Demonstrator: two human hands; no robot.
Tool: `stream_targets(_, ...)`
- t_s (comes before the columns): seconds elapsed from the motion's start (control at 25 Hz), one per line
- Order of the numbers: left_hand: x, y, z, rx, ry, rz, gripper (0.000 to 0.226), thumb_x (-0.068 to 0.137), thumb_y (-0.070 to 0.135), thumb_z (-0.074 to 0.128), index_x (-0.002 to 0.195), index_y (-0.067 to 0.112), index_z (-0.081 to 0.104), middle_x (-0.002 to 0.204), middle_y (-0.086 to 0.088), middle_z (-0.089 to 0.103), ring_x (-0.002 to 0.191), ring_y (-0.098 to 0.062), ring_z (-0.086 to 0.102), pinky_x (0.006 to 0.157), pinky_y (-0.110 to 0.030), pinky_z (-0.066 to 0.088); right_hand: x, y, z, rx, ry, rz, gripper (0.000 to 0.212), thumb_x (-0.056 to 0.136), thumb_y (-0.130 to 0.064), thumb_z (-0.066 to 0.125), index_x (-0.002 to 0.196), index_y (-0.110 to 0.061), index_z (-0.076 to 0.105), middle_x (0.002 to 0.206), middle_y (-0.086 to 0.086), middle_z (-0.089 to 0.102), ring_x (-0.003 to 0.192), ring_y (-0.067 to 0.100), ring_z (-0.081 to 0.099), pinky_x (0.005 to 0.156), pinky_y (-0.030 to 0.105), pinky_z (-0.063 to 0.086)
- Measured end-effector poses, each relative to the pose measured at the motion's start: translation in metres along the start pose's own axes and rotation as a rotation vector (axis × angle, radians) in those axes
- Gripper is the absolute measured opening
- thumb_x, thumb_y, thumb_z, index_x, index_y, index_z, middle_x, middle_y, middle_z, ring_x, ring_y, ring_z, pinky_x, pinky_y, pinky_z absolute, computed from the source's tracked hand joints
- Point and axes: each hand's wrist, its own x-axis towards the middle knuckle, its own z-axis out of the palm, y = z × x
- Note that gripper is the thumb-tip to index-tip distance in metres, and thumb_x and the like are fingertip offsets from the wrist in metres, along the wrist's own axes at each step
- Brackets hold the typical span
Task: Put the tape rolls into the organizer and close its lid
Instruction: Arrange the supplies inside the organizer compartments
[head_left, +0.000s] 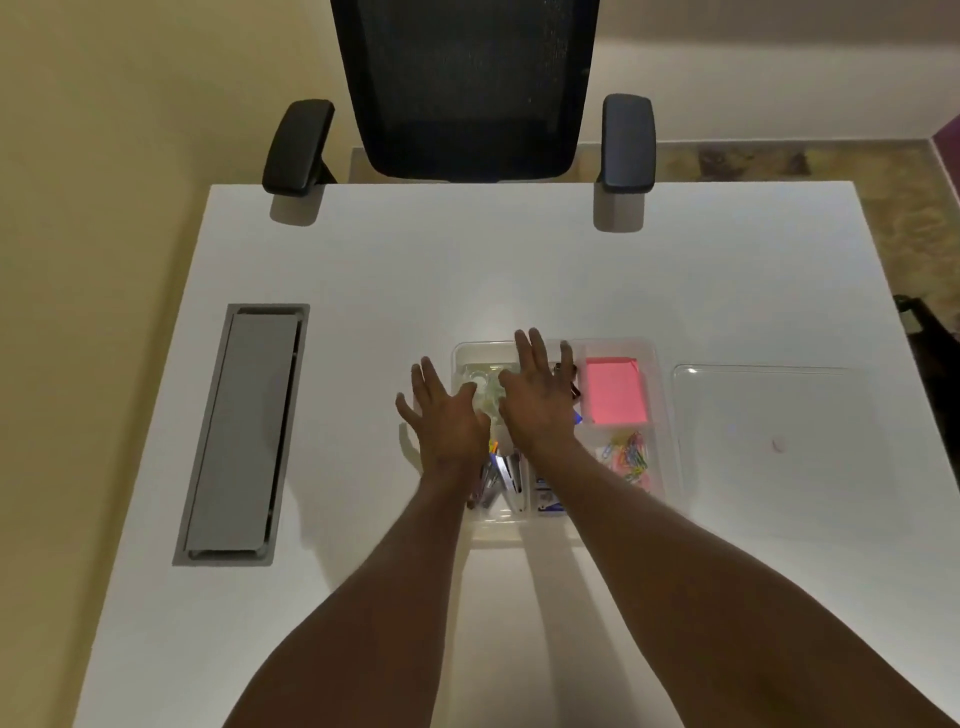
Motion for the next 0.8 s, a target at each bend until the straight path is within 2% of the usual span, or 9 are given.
stream_targets(0.12,0.011,0.008,-0.004,-0.004,-0.049,-0.054,0.046,0.1,0.033,0.064,0.145,0.037,0.056,0.176,-0.022,-0.004,0.165,-0.037,-0.011,0.129,-0.066,0.002,0.007,-0.001,0.007,-0.009,0.027,0.018,0.019,0.09,-0.018,0.067,0.109,-0.02,0.07,0.168,0.015,0.017,0.158,0.031,0.008,0.124,0.063,0.0)
stream_targets(0.28,0.018,0.013,-0.004,0.024,-0.12,-0.07,0.051,0.098,0.033,0.069,0.147,0.039,0.055,0.177,-0.019,-0.004,0.165,-0.035,-0.012,0.129,-0.067,0.001,0.01,-0.003,0.017,-0.018,-0.008,0.063,0.03,0.088,-0.02,0.071,0.118,-0.019,0.065,0.168,0.015,0.016,0.157,0.031,0.011,0.124,0.063,0.003)
stream_targets(0.52,0.025,0.017,-0.004,0.054,-0.122,-0.08,0.048,0.099,0.029,0.071,0.145,0.039,0.059,0.178,-0.015,-0.004,0.165,-0.033,-0.014,0.129,-0.069,-0.001,0.014,-0.005,0.024,-0.028,-0.01,0.046,0.01,0.089,-0.022,0.072,0.099,-0.023,0.069,0.17,0.014,0.007,0.158,0.031,0.003,0.121,0.061,-0.008)
stream_targets(0.68,0.028,0.017,0.0,0.067,-0.104,-0.089,0.036,0.1,0.031,0.07,0.136,0.036,0.066,0.178,-0.013,-0.002,0.166,-0.031,-0.012,0.128,-0.069,0.0,0.016,-0.002,0.026,-0.065,0.061,0.037,0.007,0.088,-0.023,0.073,0.095,-0.023,0.071,0.168,0.014,0.016,0.157,0.032,0.01,0.12,0.061,-0.011)
stream_targets(0.8,0.029,0.016,0.004,0.058,-0.1,-0.095,0.033,0.099,0.033,0.071,0.132,0.036,0.068,0.178,-0.011,0.0,0.166,-0.03,-0.011,0.129,-0.069,0.001,0.018,-0.001,0.026,-0.087,0.081,0.021,0.012,0.086,-0.023,0.075,0.096,-0.022,0.07,0.167,0.013,0.022,0.157,0.031,0.015,0.121,0.061,-0.006)
